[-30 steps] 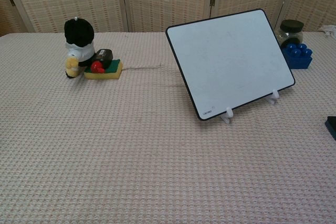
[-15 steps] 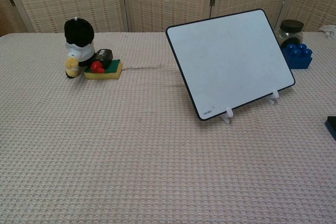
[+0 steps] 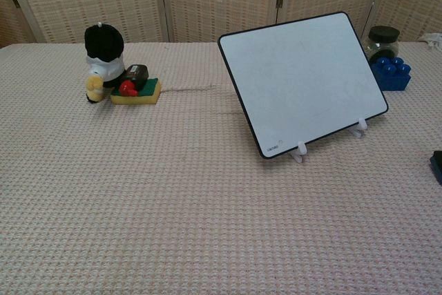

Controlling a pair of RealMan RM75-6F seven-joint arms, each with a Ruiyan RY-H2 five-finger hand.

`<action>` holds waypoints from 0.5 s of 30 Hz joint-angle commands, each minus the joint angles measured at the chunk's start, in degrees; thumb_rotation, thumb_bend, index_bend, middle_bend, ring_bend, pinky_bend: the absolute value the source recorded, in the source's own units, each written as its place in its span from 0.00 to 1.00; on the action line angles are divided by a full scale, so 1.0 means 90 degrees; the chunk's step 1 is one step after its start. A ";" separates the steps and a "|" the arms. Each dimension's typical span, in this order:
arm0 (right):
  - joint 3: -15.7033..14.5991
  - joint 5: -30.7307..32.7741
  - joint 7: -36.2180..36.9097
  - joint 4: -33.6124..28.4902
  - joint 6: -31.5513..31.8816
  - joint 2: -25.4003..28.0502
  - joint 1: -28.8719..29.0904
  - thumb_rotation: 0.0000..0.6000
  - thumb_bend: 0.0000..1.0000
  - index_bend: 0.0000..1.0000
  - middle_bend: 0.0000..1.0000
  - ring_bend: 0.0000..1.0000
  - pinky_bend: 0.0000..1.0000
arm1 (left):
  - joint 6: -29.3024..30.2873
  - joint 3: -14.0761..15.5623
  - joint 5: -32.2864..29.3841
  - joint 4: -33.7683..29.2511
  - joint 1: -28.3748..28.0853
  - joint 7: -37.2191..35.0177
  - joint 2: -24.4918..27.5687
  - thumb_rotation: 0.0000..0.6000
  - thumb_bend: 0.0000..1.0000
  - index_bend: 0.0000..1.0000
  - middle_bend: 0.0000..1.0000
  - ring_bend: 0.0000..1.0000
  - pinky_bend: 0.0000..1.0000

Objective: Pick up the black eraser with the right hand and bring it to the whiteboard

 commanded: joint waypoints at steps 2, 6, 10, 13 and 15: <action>0.0168 -0.0309 0.0525 -0.0291 0.0215 0.0199 -0.0070 1.00 0.32 0.53 0.00 0.03 0.00 | -0.0011 -0.0005 -0.0027 -0.0001 0.0000 -0.0007 0.0002 1.00 0.12 0.00 0.00 0.00 0.00; 0.0340 -0.0839 0.1006 -0.0454 0.0665 0.0234 -0.0141 1.00 0.32 0.53 0.00 0.04 0.00 | -0.0031 -0.0006 -0.0045 -0.0011 -0.0008 -0.0014 0.0008 1.00 0.12 0.00 0.00 0.00 0.00; 0.0531 -0.1712 0.1163 -0.0021 0.1656 -0.0301 -0.0157 1.00 0.32 0.53 0.00 0.02 0.00 | -0.0101 -0.0010 -0.0096 -0.0012 -0.0034 -0.0044 0.0016 1.00 0.12 0.00 0.00 0.00 0.00; 0.0713 -0.2199 0.1309 0.0586 0.2204 -0.0990 -0.0034 1.00 0.32 0.53 0.00 0.02 0.00 | -0.0184 -0.0035 -0.0176 -0.0023 -0.0074 -0.0105 0.0029 1.00 0.12 0.00 0.00 0.00 0.00; 0.0815 -0.2340 0.1318 0.0885 0.2310 -0.1329 0.0097 1.00 0.32 0.52 0.00 0.01 0.00 | -0.0233 -0.0051 -0.0229 -0.0024 -0.0098 -0.0142 0.0038 1.00 0.12 0.00 0.00 0.00 0.00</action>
